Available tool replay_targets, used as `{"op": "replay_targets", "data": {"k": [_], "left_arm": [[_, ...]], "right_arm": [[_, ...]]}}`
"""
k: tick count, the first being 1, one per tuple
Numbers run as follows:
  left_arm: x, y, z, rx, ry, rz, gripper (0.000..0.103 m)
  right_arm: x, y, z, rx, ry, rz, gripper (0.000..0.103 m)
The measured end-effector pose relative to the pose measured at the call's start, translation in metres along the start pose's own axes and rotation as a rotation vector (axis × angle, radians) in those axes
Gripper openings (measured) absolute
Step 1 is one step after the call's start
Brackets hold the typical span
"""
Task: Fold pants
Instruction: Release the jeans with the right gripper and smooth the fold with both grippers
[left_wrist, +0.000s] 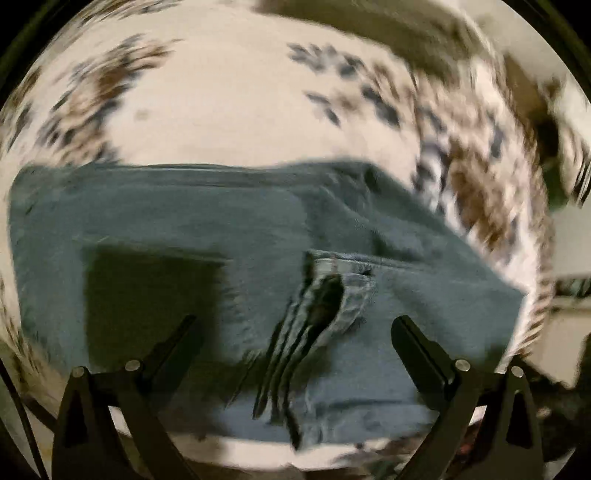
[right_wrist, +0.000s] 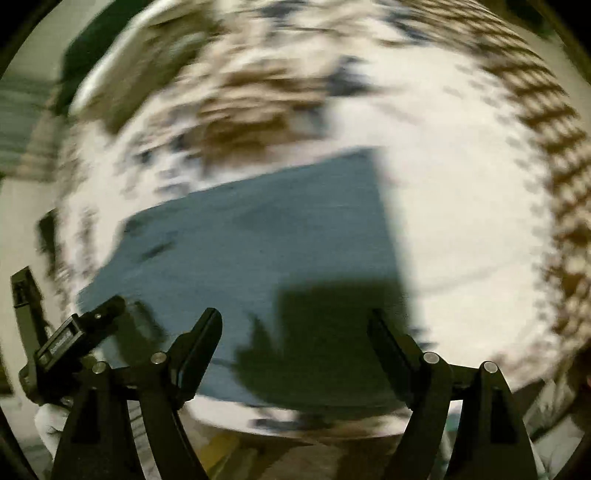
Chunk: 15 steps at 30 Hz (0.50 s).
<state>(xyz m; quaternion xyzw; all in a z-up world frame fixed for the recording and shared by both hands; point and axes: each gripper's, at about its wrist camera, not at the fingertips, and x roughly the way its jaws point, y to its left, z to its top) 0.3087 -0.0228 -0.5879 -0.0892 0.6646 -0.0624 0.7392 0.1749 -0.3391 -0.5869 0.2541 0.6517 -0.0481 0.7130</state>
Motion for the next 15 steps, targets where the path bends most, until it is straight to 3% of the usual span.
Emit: {"op": "replay_targets", "data": {"k": [1,2,3,5,10,15], "left_arm": [[0.013,-0.009,0.001,0.035,0.023,0.025,0.086],[0.024,-0.016,0.002,0.063,0.048,0.048,0.062],[0.030,-0.022,0.001,0.078,0.051,0.044,0.053],[0.026,-0.027,-0.002,0.109,0.024,0.082,0.019],[0.013,-0.002,-0.011,0.085,0.004,0.121,0.011],[-0.004,0.004,-0.015,0.049,0.015,0.149,0.025]], "right_arm": [[0.005,-0.016,0.006,0.019,0.007,-0.021,0.083],[0.010,-0.030,0.010,0.035,0.019,-0.043,0.083],[0.013,-0.037,0.010,0.044,0.031,-0.063,0.083],[0.025,-0.047,0.011,0.050,0.064,-0.076,0.083],[0.047,-0.049,-0.003,0.044,0.138,-0.101,0.083],[0.068,-0.054,-0.015,0.060,0.219,-0.139,0.083]]}}
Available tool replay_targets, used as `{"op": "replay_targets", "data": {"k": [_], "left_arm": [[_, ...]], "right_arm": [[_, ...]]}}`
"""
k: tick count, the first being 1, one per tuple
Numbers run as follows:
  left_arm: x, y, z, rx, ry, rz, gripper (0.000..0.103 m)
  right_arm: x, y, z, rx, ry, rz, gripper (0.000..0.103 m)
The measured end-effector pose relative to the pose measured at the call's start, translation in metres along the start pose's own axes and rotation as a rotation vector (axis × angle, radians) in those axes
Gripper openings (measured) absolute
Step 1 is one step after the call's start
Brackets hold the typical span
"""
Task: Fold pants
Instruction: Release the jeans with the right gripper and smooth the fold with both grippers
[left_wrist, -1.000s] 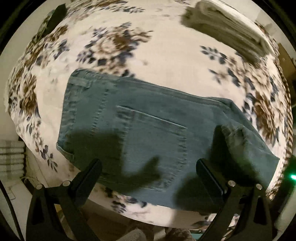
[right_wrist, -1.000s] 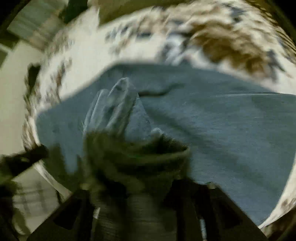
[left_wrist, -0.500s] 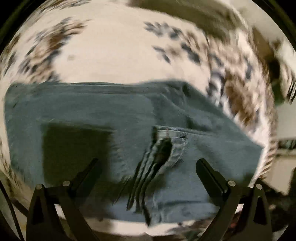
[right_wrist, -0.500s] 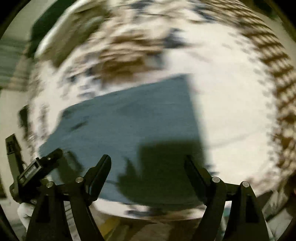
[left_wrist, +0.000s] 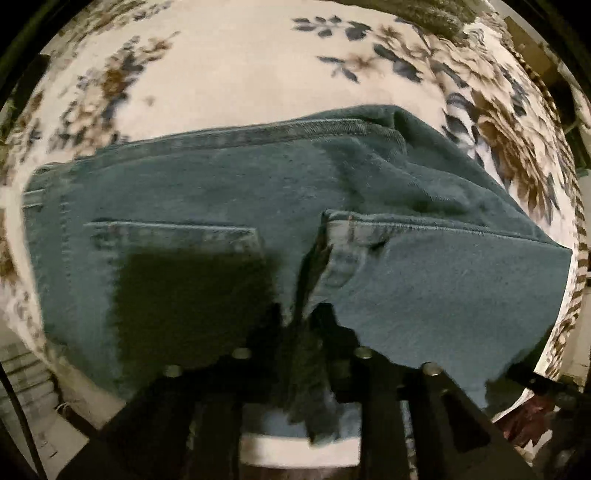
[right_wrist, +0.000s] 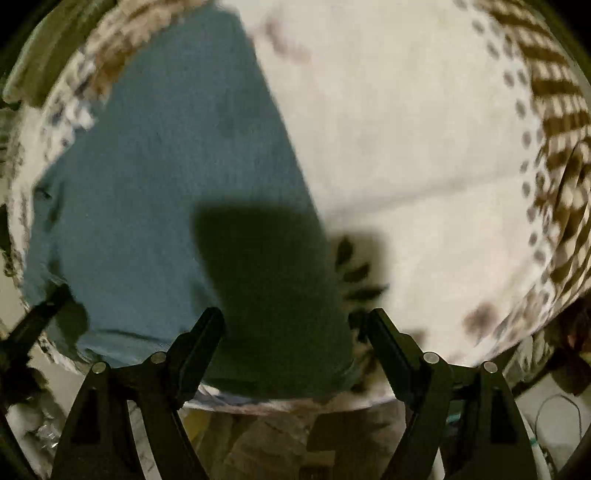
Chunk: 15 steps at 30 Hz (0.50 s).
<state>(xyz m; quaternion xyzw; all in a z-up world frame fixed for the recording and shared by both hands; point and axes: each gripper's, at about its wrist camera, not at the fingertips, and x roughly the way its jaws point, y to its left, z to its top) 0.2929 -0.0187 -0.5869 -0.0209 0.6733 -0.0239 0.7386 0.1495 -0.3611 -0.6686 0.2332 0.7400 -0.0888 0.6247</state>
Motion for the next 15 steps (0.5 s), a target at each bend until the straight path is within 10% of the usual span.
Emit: {"op": "replay_targets", "data": {"k": [15], "left_arm": [[0.014,0.002,-0.057,0.092,0.093,-0.001,0.049]], "right_arm": [[0.012,-0.004,0.000,-0.071,0.096,-0.053,0.086]]}}
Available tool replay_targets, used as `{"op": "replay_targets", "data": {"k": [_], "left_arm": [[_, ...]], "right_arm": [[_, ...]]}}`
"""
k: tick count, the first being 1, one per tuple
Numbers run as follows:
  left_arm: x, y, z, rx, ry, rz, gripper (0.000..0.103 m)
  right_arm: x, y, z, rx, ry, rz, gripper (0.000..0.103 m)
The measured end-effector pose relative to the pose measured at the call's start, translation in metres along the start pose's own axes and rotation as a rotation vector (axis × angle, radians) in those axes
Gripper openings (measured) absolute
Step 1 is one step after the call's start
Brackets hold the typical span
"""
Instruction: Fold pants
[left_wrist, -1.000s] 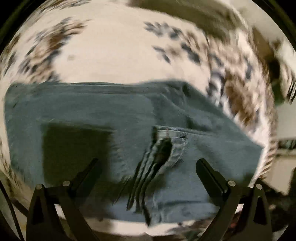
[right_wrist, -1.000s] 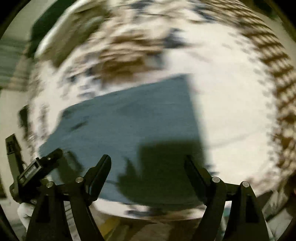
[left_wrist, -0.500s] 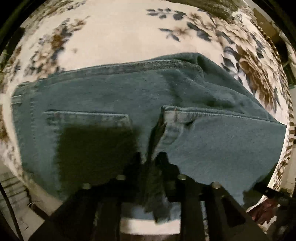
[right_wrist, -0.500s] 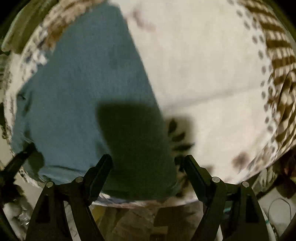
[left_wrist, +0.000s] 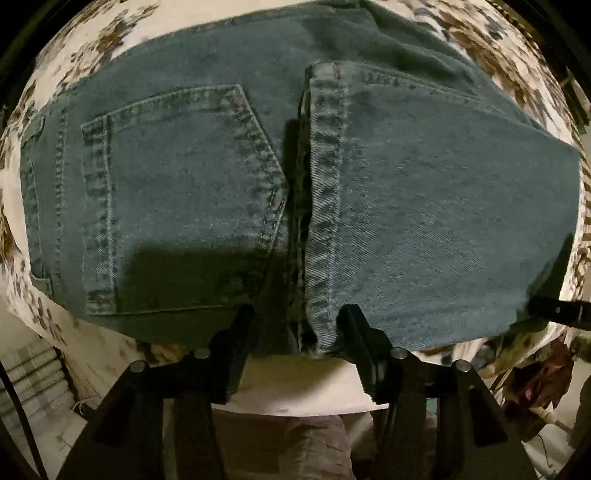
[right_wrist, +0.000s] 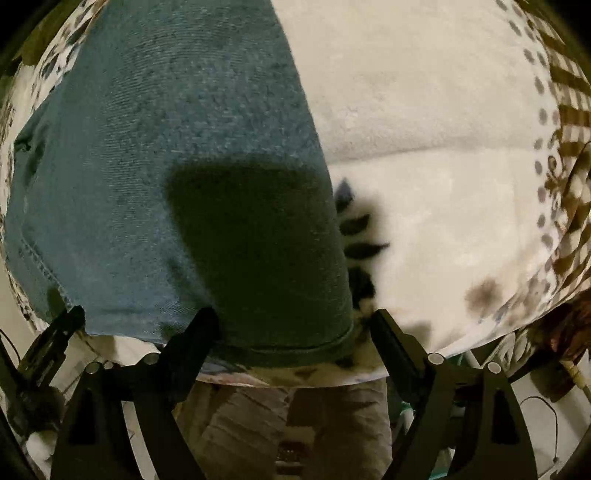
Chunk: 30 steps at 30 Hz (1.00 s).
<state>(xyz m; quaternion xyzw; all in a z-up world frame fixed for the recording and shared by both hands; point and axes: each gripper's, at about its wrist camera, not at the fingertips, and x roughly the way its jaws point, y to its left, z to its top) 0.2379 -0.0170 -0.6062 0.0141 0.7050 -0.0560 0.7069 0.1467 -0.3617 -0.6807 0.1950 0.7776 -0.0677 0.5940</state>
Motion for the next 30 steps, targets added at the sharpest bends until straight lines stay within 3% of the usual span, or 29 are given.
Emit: {"op": "replay_targets", "data": {"k": [3,6,8,9,12,15,20,24,26,30], "left_arm": [[-0.010,0.008,0.000,-0.037,-0.034,-0.045,0.050],[-0.016,0.025,0.013,-0.120,-0.029,-0.074,0.054],[-0.025,0.035,0.017,-0.170,-0.055,-0.105,0.089],[-0.031,0.040,0.019,-0.190,-0.074,-0.109,0.093],[-0.055,0.062,0.020,-0.281,-0.168,-0.119,0.095],[-0.070,0.100,0.014,-0.448,-0.241,-0.142,0.095],[-0.057,0.198,-0.033,-0.927,-0.297,-0.262,0.095],[-0.025,0.254,-0.054,-1.196,-0.289,-0.336,0.094],[-0.009,0.263,-0.062,-1.265,-0.300,-0.354,0.094],[0.025,0.273,-0.044,-1.307,-0.288,-0.394,0.093]], "right_arm": [[-0.016,0.013,0.000,0.000,-0.047,0.047,0.086],[-0.028,0.008,-0.004,0.018,-0.078,0.005,0.086],[-0.038,0.012,-0.005,0.018,-0.115,-0.051,0.087],[-0.041,0.014,-0.006,0.011,-0.130,-0.072,0.088],[-0.050,0.033,-0.004,-0.007,-0.196,-0.138,0.088],[-0.054,0.052,-0.001,0.012,-0.223,-0.136,0.088],[-0.059,0.101,0.007,0.001,-0.257,-0.105,0.088],[-0.055,0.150,0.014,-0.067,-0.260,-0.090,0.088],[-0.047,0.178,0.018,-0.115,-0.242,-0.081,0.088],[-0.034,0.217,0.027,-0.193,-0.242,-0.107,0.088]]}}
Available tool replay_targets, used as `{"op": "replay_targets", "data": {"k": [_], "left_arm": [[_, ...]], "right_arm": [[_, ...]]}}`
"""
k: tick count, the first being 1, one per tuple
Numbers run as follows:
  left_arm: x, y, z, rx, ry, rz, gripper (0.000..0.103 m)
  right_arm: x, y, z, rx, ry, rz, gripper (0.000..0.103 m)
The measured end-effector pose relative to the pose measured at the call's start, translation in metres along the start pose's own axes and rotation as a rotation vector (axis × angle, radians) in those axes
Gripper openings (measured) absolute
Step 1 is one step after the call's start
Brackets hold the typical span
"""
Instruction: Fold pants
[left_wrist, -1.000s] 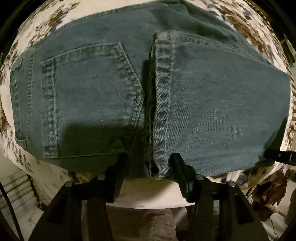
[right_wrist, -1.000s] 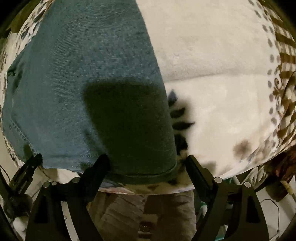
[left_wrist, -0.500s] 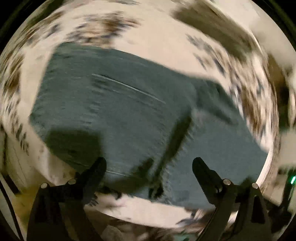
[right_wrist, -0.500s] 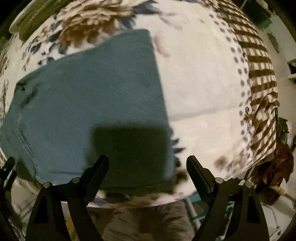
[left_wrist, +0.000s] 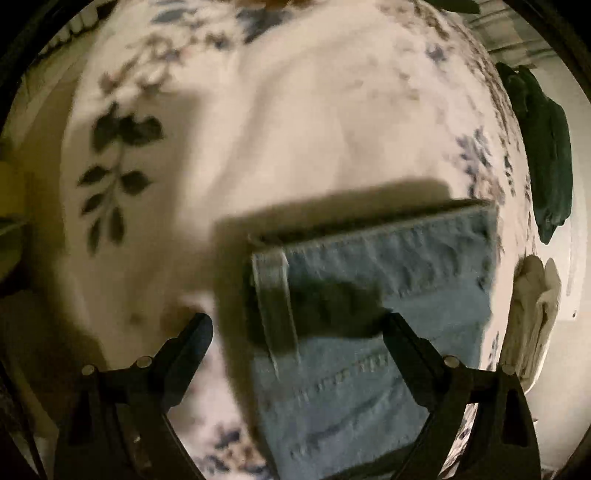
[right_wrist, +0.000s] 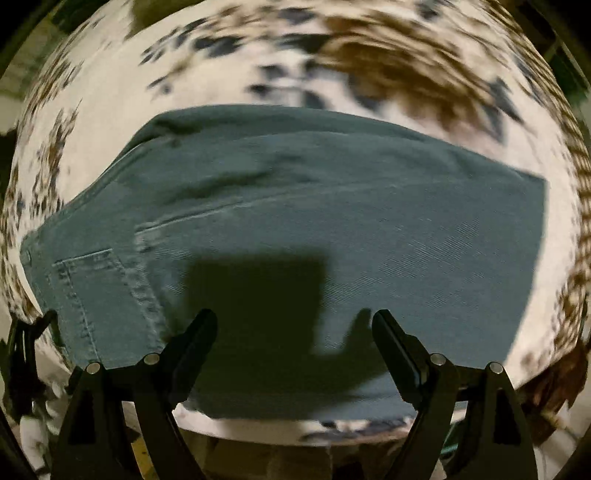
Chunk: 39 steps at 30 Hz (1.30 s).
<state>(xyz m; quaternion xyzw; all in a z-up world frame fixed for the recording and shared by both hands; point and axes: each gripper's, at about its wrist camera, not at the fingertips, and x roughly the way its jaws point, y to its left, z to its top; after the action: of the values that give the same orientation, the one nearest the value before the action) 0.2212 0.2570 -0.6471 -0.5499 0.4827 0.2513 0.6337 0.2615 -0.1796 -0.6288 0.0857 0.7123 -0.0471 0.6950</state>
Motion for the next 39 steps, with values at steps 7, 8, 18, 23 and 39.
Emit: {"op": "replay_targets", "data": {"k": [7,8,18,23,39], "left_arm": [[-0.031,-0.030,-0.017,0.257,-0.135,0.093,0.030],[-0.038,-0.030,-0.019,0.285,-0.149,0.098,0.028],[-0.032,-0.032,-0.018,0.371,-0.138,0.125,0.027],[-0.018,-0.024,-0.008,0.359,-0.093,0.092,0.029],[-0.148,-0.170,-0.206,0.993,-0.132,-0.113,0.017]], "right_arm": [[0.009,0.039,0.006,-0.089,0.001,-0.023,0.088],[0.007,0.051,0.000,-0.095,0.001,-0.024,0.088],[0.019,0.038,-0.036,-0.068,0.016,-0.038,0.088],[0.028,0.019,-0.041,-0.075,0.018,-0.055,0.088],[-0.013,-0.093,-0.068,0.075,-0.056,0.003,0.088]]}}
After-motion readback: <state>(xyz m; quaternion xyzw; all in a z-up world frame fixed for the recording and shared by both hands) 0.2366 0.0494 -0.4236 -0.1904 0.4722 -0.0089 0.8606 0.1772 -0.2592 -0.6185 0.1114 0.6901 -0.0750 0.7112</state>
